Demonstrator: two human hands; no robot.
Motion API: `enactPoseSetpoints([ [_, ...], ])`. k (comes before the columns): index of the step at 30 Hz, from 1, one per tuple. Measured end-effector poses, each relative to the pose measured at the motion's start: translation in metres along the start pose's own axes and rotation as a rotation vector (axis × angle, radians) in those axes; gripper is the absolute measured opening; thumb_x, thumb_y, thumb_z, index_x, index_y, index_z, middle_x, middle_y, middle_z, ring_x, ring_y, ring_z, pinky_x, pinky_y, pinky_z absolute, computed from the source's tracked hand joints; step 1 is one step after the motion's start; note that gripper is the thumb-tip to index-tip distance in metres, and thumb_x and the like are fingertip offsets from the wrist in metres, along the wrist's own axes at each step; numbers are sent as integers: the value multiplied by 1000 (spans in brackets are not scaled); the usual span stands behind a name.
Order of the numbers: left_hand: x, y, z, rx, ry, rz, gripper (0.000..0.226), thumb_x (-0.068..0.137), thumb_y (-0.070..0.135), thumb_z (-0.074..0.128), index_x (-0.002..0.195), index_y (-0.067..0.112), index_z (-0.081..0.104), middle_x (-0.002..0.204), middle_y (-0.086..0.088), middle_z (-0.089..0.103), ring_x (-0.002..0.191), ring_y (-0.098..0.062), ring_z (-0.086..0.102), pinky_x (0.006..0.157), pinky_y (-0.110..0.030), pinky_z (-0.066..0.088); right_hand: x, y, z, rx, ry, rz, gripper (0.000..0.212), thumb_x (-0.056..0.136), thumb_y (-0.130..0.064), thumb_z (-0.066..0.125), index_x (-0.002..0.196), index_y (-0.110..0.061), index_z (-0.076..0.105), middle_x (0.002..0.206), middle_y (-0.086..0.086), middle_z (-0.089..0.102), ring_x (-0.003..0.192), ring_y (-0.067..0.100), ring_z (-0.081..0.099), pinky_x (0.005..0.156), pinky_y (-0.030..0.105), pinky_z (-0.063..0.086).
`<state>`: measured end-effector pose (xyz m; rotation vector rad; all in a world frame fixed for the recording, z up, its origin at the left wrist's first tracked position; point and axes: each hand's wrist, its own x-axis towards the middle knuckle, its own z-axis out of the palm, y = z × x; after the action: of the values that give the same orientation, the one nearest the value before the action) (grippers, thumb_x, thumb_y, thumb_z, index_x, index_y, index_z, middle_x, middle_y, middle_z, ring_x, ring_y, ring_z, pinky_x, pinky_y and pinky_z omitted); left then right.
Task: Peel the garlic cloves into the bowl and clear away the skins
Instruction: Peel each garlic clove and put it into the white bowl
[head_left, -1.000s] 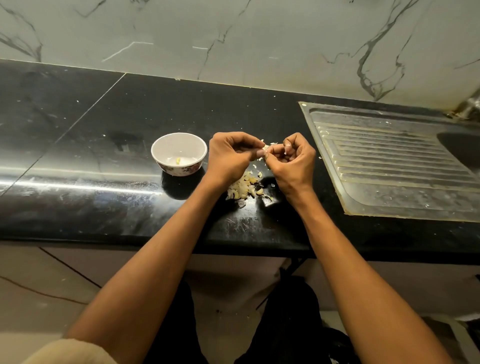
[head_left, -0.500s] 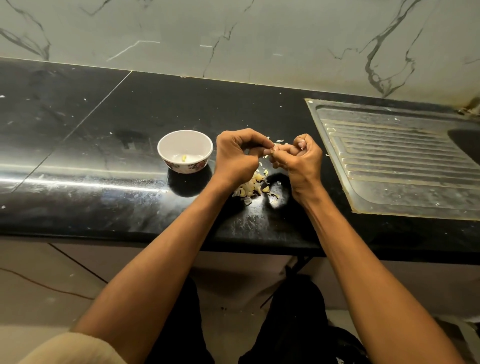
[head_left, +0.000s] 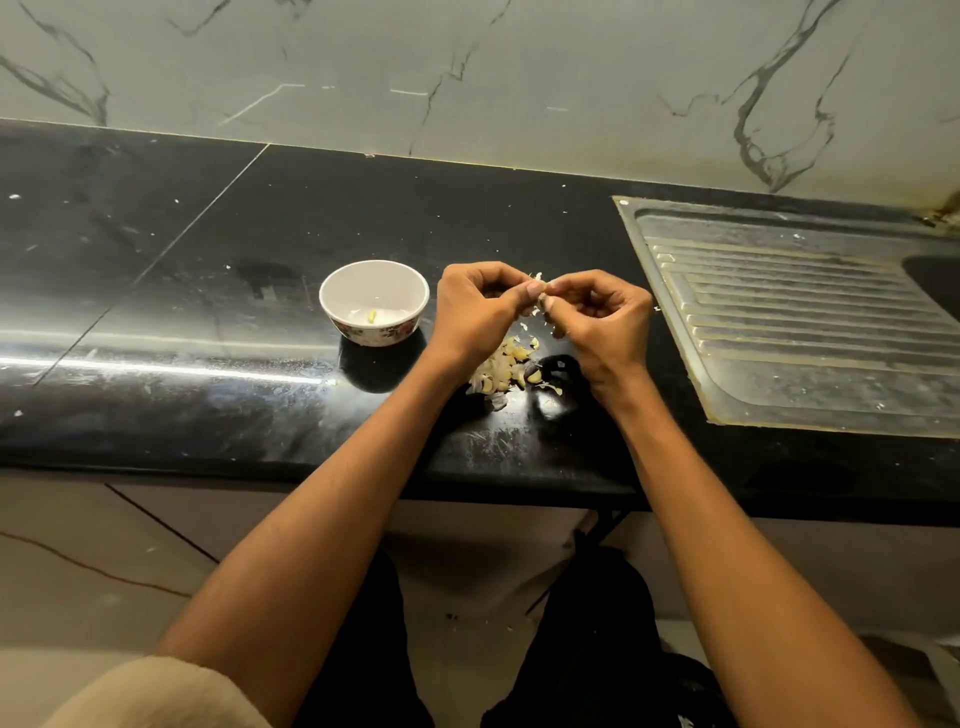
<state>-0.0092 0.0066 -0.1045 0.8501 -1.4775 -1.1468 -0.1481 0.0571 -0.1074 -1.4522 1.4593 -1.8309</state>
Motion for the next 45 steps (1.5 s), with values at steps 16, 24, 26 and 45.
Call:
enactPoseSetpoints([
  [16, 1, -1, -1, 5, -9, -2, 10, 85, 3, 79, 79, 10, 76, 71, -7, 74, 61, -11, 67, 58, -21, 51, -12, -7, 1, -470, 29, -356, 4, 78, -10, 75, 80, -8, 78, 70, -1, 72, 57, 9, 64, 55, 29, 54],
  [24, 3, 0, -2, -13, -18, -159, 14, 86, 1, 77, 74, 3, 71, 57, -4, 66, 46, -5, 57, 47, -16, 44, -12, -5, 4, -508, -41, -371, 5, 77, -12, 73, 78, -9, 76, 68, 0, 70, 56, 13, 62, 54, 36, 53],
  [26, 3, -1, -3, -3, -23, -157, 14, 85, 1, 78, 73, 3, 71, 58, -6, 67, 47, -9, 58, 48, -18, 45, -13, -6, 3, -516, -43, -396, 5, 76, -9, 73, 76, -10, 78, 66, -1, 69, 55, 13, 60, 53, 35, 52],
  [45, -3, -1, -2, 46, -55, 180, 10, 83, -8, 76, 86, 2, 76, 81, -8, 75, 75, -13, 72, 74, -26, 60, -2, -12, 5, 256, -5, 370, 10, 72, -8, 76, 67, 0, 75, 59, 13, 61, 47, 18, 54, 40, 23, 36],
])
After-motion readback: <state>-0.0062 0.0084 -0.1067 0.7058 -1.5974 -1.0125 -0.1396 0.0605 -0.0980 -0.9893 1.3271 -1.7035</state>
